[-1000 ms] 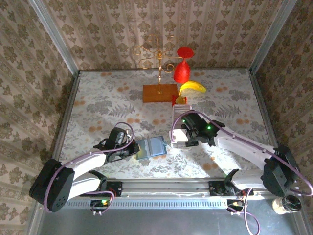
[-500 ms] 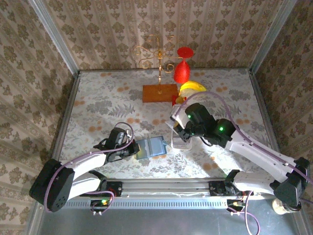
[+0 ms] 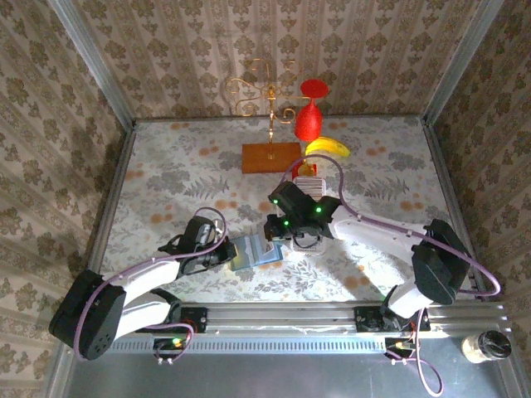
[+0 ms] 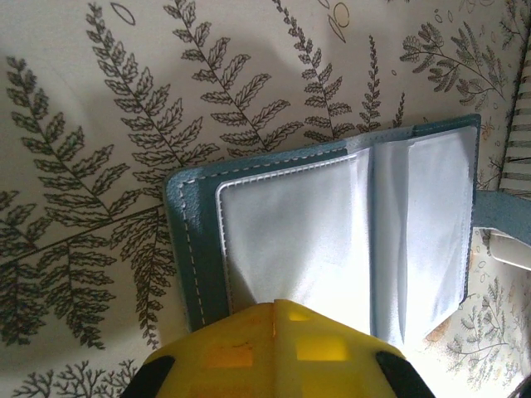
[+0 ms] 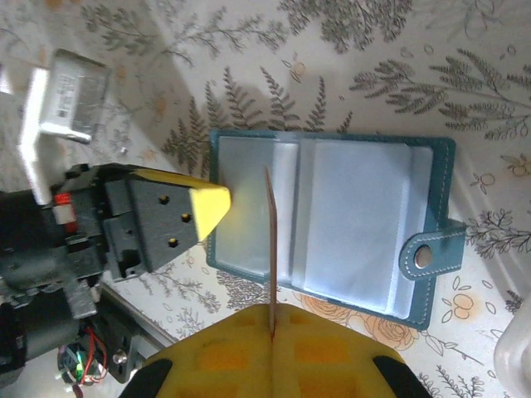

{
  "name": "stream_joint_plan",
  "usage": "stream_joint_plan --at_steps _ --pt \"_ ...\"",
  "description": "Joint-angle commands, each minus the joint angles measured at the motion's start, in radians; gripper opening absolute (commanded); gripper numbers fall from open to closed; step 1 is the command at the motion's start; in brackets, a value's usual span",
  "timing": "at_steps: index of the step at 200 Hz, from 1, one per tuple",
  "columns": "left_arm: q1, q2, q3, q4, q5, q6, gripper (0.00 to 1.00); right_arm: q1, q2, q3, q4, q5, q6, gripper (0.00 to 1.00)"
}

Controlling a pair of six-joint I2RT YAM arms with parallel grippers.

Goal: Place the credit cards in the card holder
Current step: Place several credit cards in the storage box.

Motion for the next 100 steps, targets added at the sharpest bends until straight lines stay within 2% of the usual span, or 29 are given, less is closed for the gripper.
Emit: stream_joint_plan --at_steps 1,18,41,66,89,100 --pt "-0.009 -0.017 -0.009 -0.060 -0.023 0.029 0.01 -0.001 -0.025 0.099 -0.103 0.126 -0.076 0.00" --pt "-0.009 -0.019 -0.011 -0.061 -0.026 0.035 0.01 0.000 -0.064 0.146 -0.221 0.252 -0.290 0.00" --pt "-0.007 -0.015 -0.010 -0.063 -0.022 0.038 0.01 -0.001 -0.151 0.091 -0.250 0.293 -0.728 0.00" --pt "-0.007 -0.019 -0.010 -0.064 -0.023 0.042 0.01 -0.009 -0.300 -0.057 -0.296 0.230 -1.218 0.00" --pt "-0.007 -0.026 -0.011 -0.066 -0.023 0.039 0.01 -0.070 -0.330 -0.069 -0.422 0.112 -1.425 0.00" --pt "-0.007 -0.031 -0.011 -0.066 -0.022 0.037 0.01 -0.076 -0.329 -0.080 -0.425 0.116 -1.476 0.00"
